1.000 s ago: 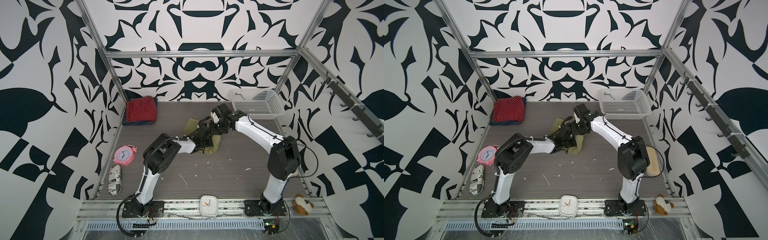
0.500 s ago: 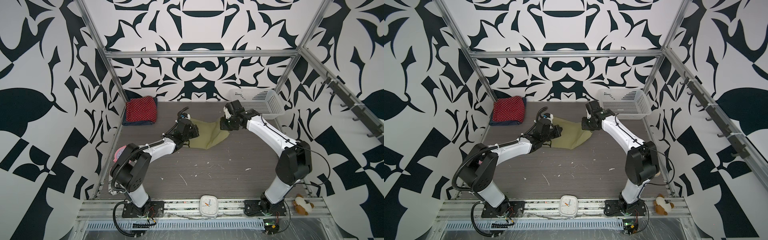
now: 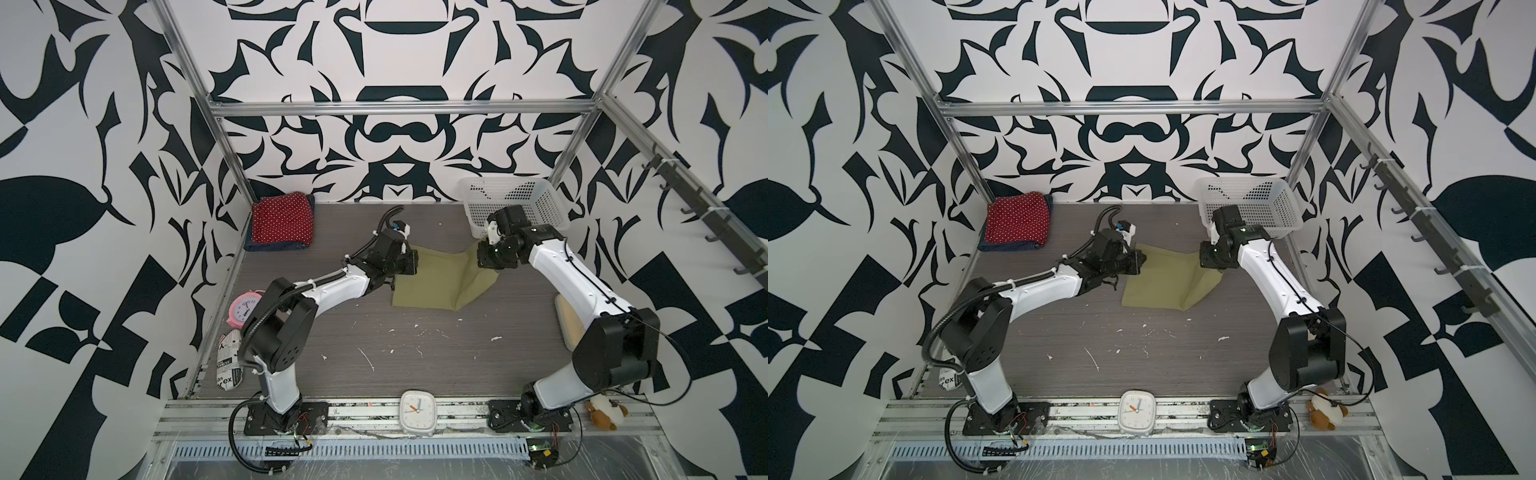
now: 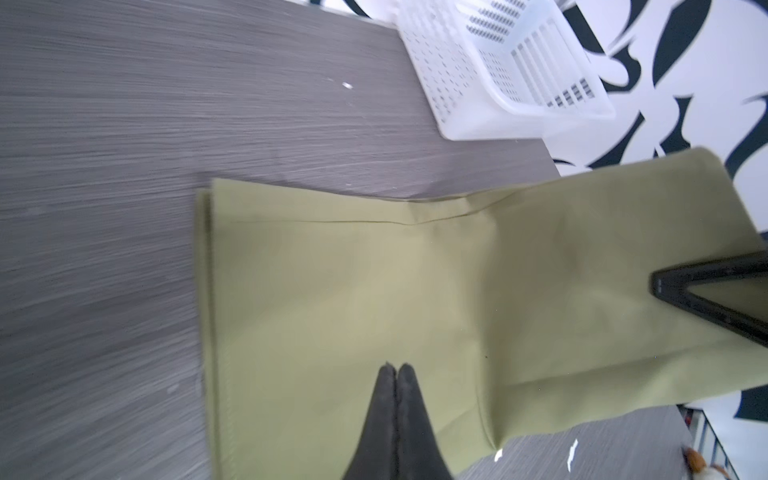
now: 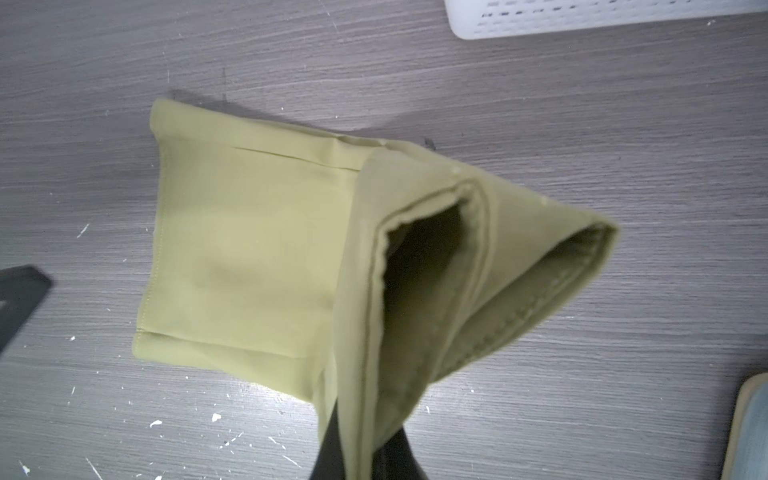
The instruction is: Fold and stack the skirts
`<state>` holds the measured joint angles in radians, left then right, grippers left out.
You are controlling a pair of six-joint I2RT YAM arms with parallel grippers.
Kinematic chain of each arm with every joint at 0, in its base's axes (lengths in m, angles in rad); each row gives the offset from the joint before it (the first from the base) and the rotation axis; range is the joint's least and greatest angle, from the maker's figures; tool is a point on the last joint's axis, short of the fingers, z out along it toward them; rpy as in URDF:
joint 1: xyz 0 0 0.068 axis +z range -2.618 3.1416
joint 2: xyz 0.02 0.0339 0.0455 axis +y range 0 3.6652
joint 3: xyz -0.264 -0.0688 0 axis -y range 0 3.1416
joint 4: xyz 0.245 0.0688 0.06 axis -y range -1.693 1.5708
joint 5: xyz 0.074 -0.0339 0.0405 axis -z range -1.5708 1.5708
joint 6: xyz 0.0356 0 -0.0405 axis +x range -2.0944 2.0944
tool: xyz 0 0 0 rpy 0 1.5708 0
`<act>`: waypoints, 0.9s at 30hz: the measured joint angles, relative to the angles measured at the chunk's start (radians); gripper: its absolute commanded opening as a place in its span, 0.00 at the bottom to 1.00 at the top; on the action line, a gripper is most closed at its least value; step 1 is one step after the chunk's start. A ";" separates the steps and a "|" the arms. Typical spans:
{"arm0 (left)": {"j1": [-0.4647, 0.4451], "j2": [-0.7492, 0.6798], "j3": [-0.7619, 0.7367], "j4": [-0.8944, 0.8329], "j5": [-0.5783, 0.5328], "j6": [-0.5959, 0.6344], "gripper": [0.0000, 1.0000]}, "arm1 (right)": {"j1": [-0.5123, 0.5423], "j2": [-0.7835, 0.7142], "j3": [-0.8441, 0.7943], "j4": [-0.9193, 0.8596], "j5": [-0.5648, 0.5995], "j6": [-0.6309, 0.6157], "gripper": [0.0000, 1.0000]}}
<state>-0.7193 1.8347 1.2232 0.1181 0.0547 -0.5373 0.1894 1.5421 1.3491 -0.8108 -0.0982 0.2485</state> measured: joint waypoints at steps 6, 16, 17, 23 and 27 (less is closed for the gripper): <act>-0.016 0.151 0.012 0.013 0.018 -0.008 0.00 | 0.031 0.061 0.061 -0.031 -0.010 -0.004 0.00; 0.131 -0.085 -0.289 0.057 -0.061 -0.031 0.00 | 0.082 0.146 0.150 -0.093 0.041 0.000 0.00; 0.131 -0.105 -0.288 0.063 -0.067 -0.023 0.00 | 0.088 0.147 0.153 -0.097 0.048 0.003 0.00; 0.087 -0.034 -0.243 0.082 -0.071 0.012 0.00 | 0.129 0.173 0.196 -0.120 0.077 0.016 0.00; 0.046 0.068 -0.230 0.075 -0.074 0.018 0.00 | 0.165 0.209 0.238 -0.135 0.087 0.019 0.00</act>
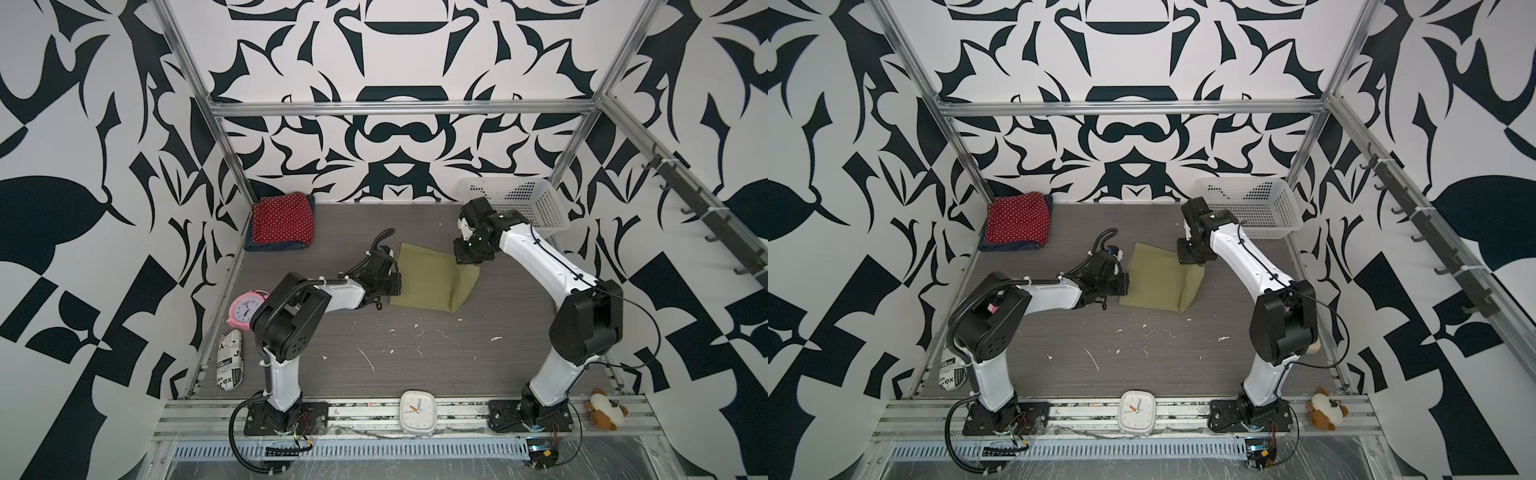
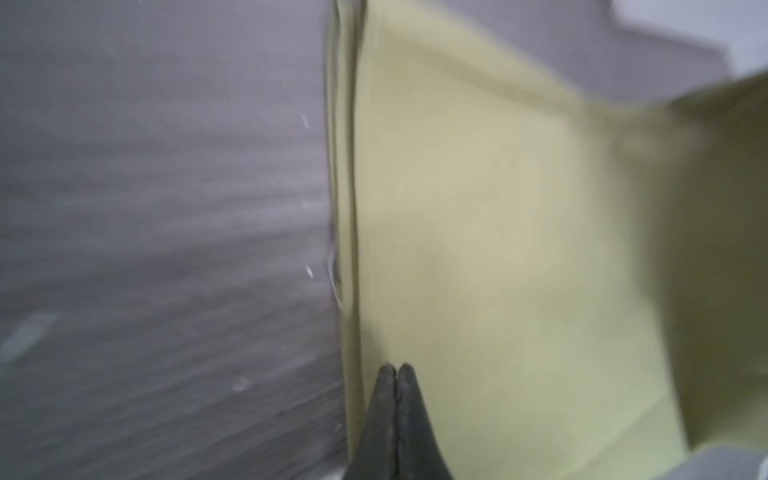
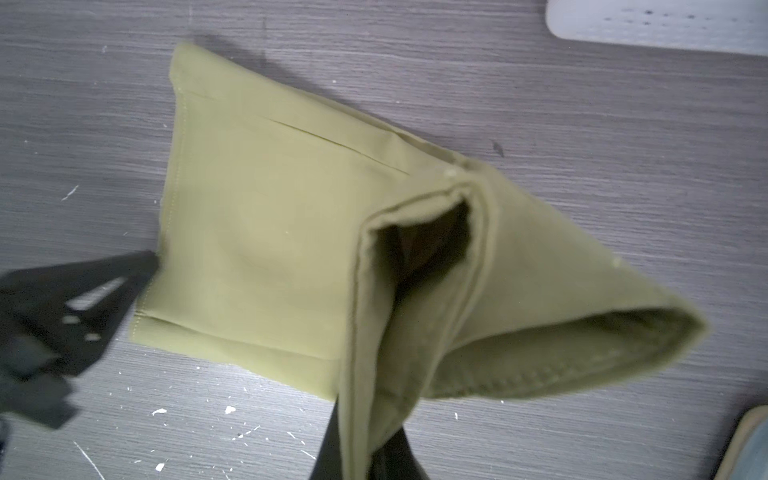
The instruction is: Fold and stack the skirts
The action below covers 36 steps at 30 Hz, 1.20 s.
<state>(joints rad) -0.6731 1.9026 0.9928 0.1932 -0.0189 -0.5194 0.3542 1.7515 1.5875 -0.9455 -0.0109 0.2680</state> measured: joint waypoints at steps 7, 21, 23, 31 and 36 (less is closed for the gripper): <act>-0.016 0.034 0.024 0.029 0.005 0.004 0.00 | 0.060 0.070 0.081 -0.033 0.016 0.022 0.00; -0.016 0.018 -0.014 0.072 -0.025 -0.006 0.00 | 0.226 0.333 0.335 -0.060 0.016 0.111 0.01; -0.016 -0.014 -0.043 0.065 -0.045 -0.008 0.00 | 0.232 0.355 0.337 -0.061 0.016 0.119 0.01; -0.001 -0.328 -0.151 -0.003 -0.159 -0.006 0.10 | 0.230 0.369 0.337 -0.060 0.030 0.134 0.14; 0.006 -0.480 -0.177 -0.041 -0.236 0.023 0.24 | 0.230 0.370 0.337 -0.038 0.002 0.152 0.68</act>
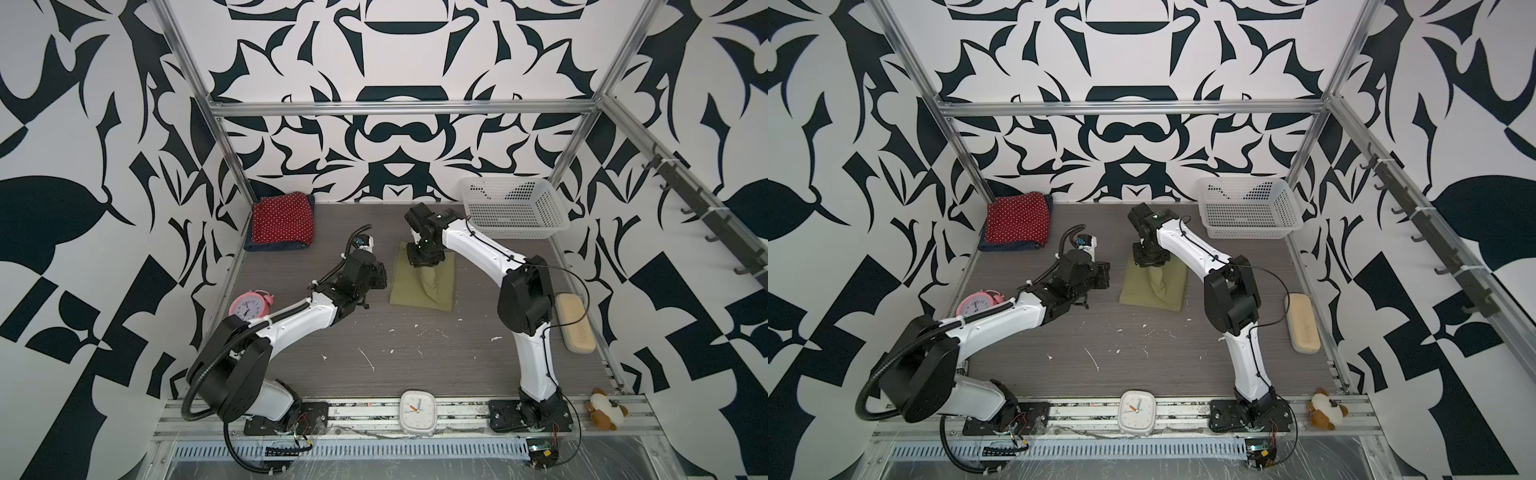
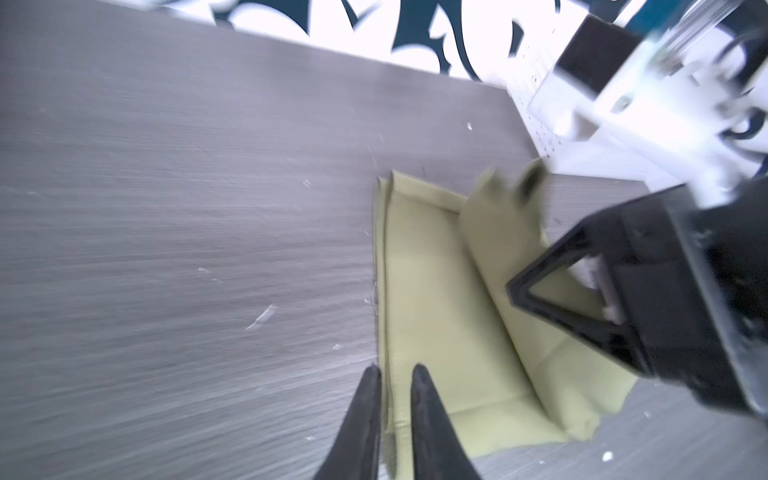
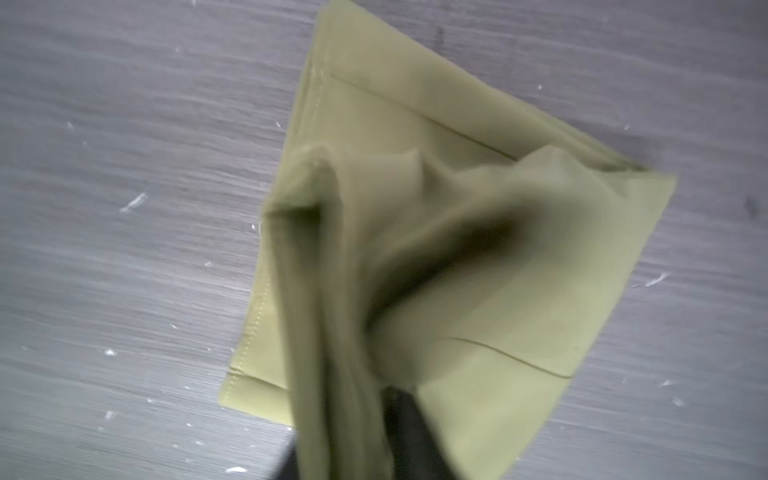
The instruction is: Fold and stack the skirts
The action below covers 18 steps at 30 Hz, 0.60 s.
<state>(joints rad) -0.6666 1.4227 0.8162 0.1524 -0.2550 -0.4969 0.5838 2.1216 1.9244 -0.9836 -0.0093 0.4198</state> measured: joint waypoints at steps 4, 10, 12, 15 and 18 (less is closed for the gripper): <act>0.008 -0.063 -0.043 -0.024 -0.041 0.008 0.25 | 0.003 0.008 0.000 0.072 -0.113 0.024 0.71; 0.011 -0.066 -0.049 -0.068 -0.063 0.018 0.25 | 0.011 -0.012 -0.035 0.235 -0.294 0.103 0.80; 0.011 -0.066 -0.048 -0.078 -0.060 0.020 0.26 | 0.013 -0.054 -0.085 0.275 -0.321 0.113 0.77; 0.011 -0.051 -0.025 -0.091 -0.027 0.024 0.25 | 0.013 -0.174 -0.216 0.339 -0.326 0.121 0.64; 0.005 -0.008 0.034 -0.091 0.032 0.021 0.16 | -0.008 -0.364 -0.435 0.443 -0.326 0.132 0.35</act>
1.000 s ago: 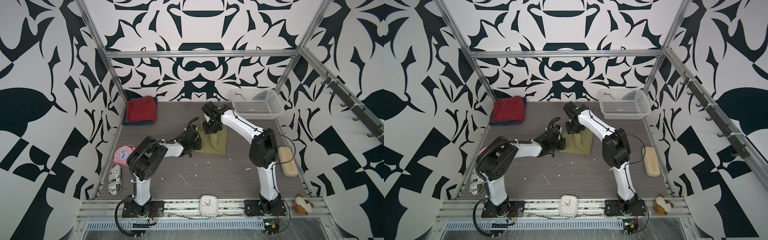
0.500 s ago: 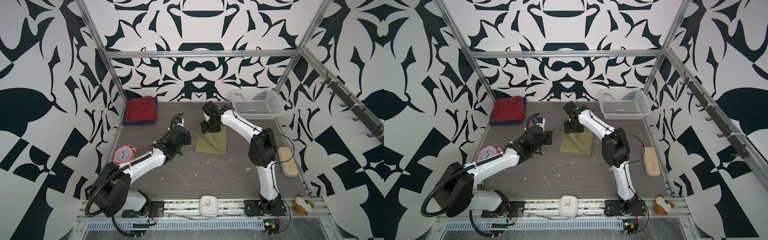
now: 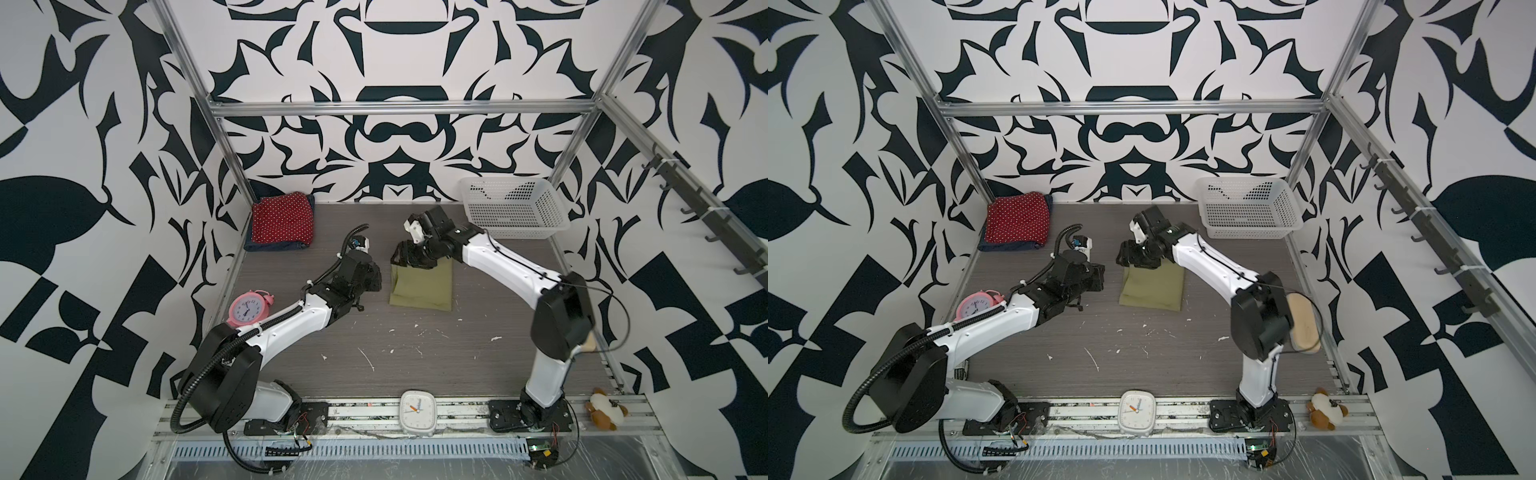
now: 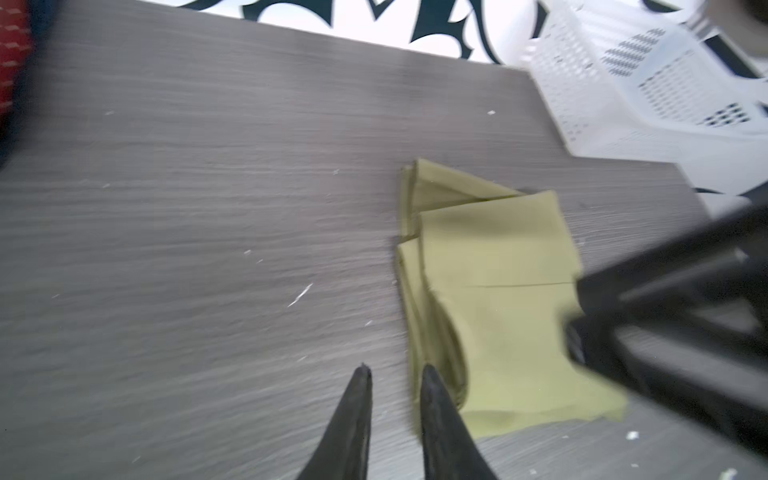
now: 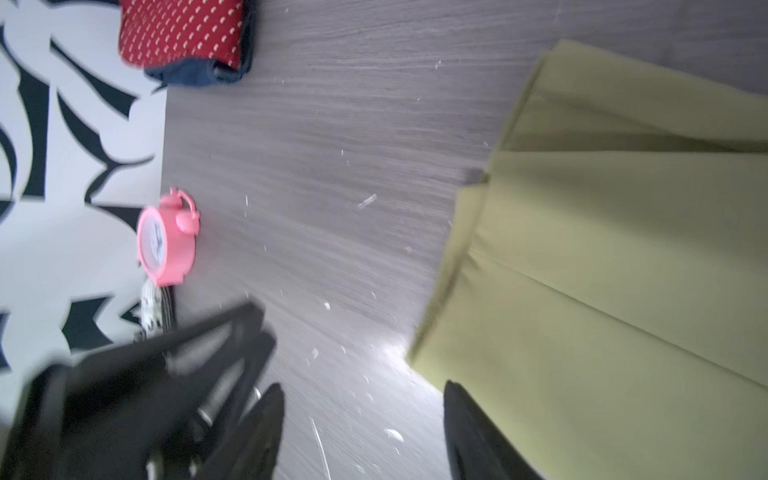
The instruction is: Fold and stack the skirts
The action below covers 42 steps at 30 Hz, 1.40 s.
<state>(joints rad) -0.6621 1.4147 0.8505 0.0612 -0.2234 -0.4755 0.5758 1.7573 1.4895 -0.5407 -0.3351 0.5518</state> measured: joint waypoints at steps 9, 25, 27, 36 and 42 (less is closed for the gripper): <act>-0.055 0.266 0.183 0.101 0.238 0.011 0.07 | -0.193 -0.207 -0.471 0.203 -0.023 0.053 0.00; -0.019 0.438 -0.010 0.309 0.337 -0.051 0.01 | -0.252 -0.179 -0.733 0.394 -0.065 0.053 0.00; -0.003 0.430 -0.023 0.320 0.336 -0.051 0.02 | -0.257 -0.169 -0.739 0.412 -0.072 0.049 0.00; 0.032 0.328 0.054 0.125 0.250 0.010 0.10 | -0.262 -0.205 -0.686 0.338 -0.071 0.031 0.00; 0.035 0.347 0.259 0.075 0.248 0.062 0.08 | -0.275 -0.199 -0.512 0.298 -0.074 0.015 0.00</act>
<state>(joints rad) -0.6270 1.7615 1.1091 0.1364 0.0242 -0.4137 0.3004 1.5581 0.9771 -0.2428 -0.4088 0.5667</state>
